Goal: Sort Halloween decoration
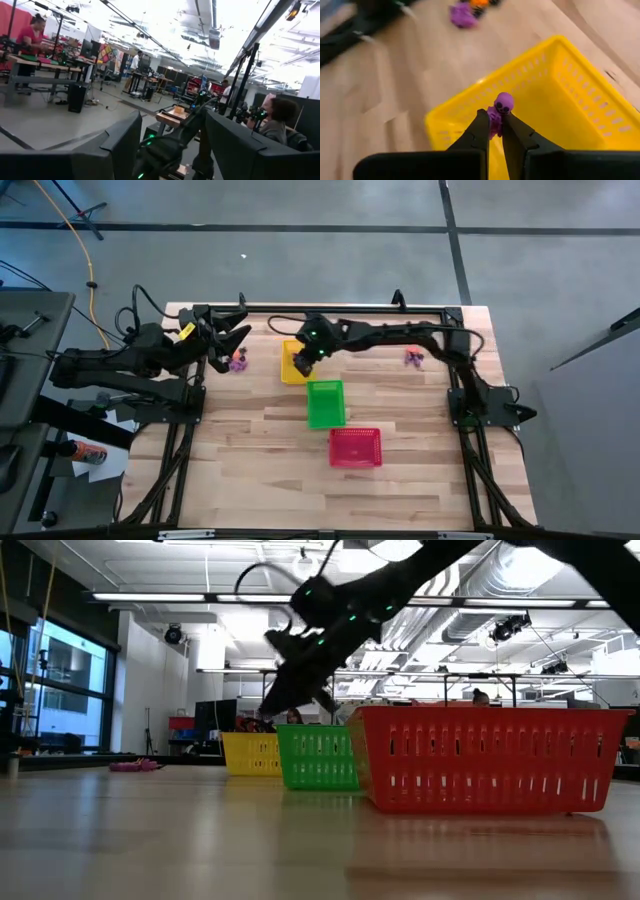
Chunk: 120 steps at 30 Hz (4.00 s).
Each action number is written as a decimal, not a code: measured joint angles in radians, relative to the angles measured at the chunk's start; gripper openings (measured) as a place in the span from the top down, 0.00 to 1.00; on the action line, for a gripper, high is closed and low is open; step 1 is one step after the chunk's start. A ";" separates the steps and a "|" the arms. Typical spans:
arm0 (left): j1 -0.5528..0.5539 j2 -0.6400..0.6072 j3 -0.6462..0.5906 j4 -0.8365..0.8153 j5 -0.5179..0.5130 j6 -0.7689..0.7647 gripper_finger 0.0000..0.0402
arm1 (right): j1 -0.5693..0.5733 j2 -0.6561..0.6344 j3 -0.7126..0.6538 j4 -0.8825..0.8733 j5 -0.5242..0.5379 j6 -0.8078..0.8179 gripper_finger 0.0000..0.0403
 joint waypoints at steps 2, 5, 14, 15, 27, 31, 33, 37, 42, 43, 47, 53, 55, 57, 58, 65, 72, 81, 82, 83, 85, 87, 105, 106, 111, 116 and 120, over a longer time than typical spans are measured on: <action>0.000 0.000 0.000 0.000 0.000 0.000 0.47 | 0.000 0.043 0.059 -0.052 0.023 0.023 0.95; 0.000 0.000 0.000 0.000 -0.001 0.000 0.47 | 0.002 0.093 0.139 -0.125 0.028 0.037 0.95; 0.000 0.000 0.000 0.001 -0.001 0.003 0.47 | 0.000 0.135 0.207 -0.200 0.021 0.175 0.94; 0.000 0.000 0.000 0.003 -0.002 0.010 0.47 | -0.003 0.135 0.207 -0.200 0.018 0.177 0.93; 0.000 0.000 -0.001 0.005 -0.002 0.043 0.47 | -0.013 0.134 0.242 -0.304 -0.019 0.093 0.54; 0.000 0.000 -0.001 0.005 -0.002 0.043 0.47 | -0.023 0.134 0.315 -0.381 -0.052 0.026 0.50; 0.000 0.000 -0.001 0.004 -0.001 0.044 0.47 | -0.033 0.127 0.373 -0.457 -0.072 -0.049 0.49; 0.000 0.000 -0.001 0.003 -0.001 0.050 0.47 | -0.049 0.074 0.451 -0.615 -0.057 -0.200 0.49; 0.000 0.000 -0.001 -0.008 -0.001 0.061 0.47 | -0.073 -0.092 0.368 -0.650 -0.028 -0.296 0.49; 0.000 0.000 -0.001 -0.017 -0.001 0.061 0.47 | -0.079 -0.137 0.326 -0.638 -0.028 -0.298 0.49; 0.000 0.000 -0.001 -0.059 0.000 0.061 0.47 | -0.089 -0.356 0.073 -0.508 -0.024 -0.274 0.49; 0.000 0.032 -0.002 -0.128 0.097 0.062 0.47 | -0.046 -0.753 -0.386 -0.127 -0.029 -0.063 0.49; 0.000 0.053 -0.002 -0.134 0.203 0.082 0.47 | -0.013 -0.868 -0.501 0.034 -0.029 -0.001 0.49; -0.001 0.079 -0.002 -0.127 0.282 0.103 0.47 | 0.021 -0.957 -0.594 0.202 -0.016 0.016 0.49; 0.000 0.093 -0.002 -0.122 0.299 0.103 0.47 | 0.037 -0.993 -0.633 0.268 -0.005 -0.001 0.49; 0.017 0.149 -0.002 -0.121 0.319 0.090 0.47 | 0.118 -1.092 -0.749 0.463 0.012 -0.276 0.49; 0.020 0.152 -0.002 -0.117 0.324 0.079 0.47 | 0.123 -1.091 -0.740 0.464 0.014 -0.290 0.49; 0.130 0.206 0.131 -0.492 0.276 -0.094 0.47 | 0.123 -1.091 -0.740 0.463 0.044 -0.290 0.49; 0.166 0.230 0.177 -0.611 0.267 -0.107 0.47 | 0.123 -1.091 -0.740 0.463 0.057 -0.290 0.49; 0.205 0.259 0.221 -0.731 0.259 -0.122 0.47 | 0.123 -1.091 -0.740 0.462 0.070 -0.290 0.49; 0.281 0.322 0.286 -0.961 0.248 -0.162 0.47 | 0.122 -1.091 -0.740 0.460 0.082 -0.290 0.49; 0.350 0.386 0.320 -1.118 0.246 -0.211 0.47 | 0.119 -1.091 -0.740 0.458 0.085 -0.290 0.49; 0.554 0.740 0.087 -1.190 0.236 -0.227 0.47 | 0.118 -1.090 -0.740 0.411 0.127 -0.263 0.49; 0.557 0.755 0.087 -1.158 0.240 -0.215 0.47 | 0.118 -1.090 -0.740 0.410 0.139 -0.263 0.49; 0.558 0.822 0.088 -1.058 0.244 -0.150 0.47 | 0.118 -1.090 -0.739 0.410 0.164 -0.263 0.49; 0.558 0.893 0.088 -1.062 0.247 -0.140 0.47 | 0.118 -1.090 -0.739 0.410 0.163 -0.236 0.49; 0.558 0.946 0.088 -1.059 0.244 -0.123 0.47 | 0.118 -1.090 -0.739 0.409 0.163 -0.236 0.49</action>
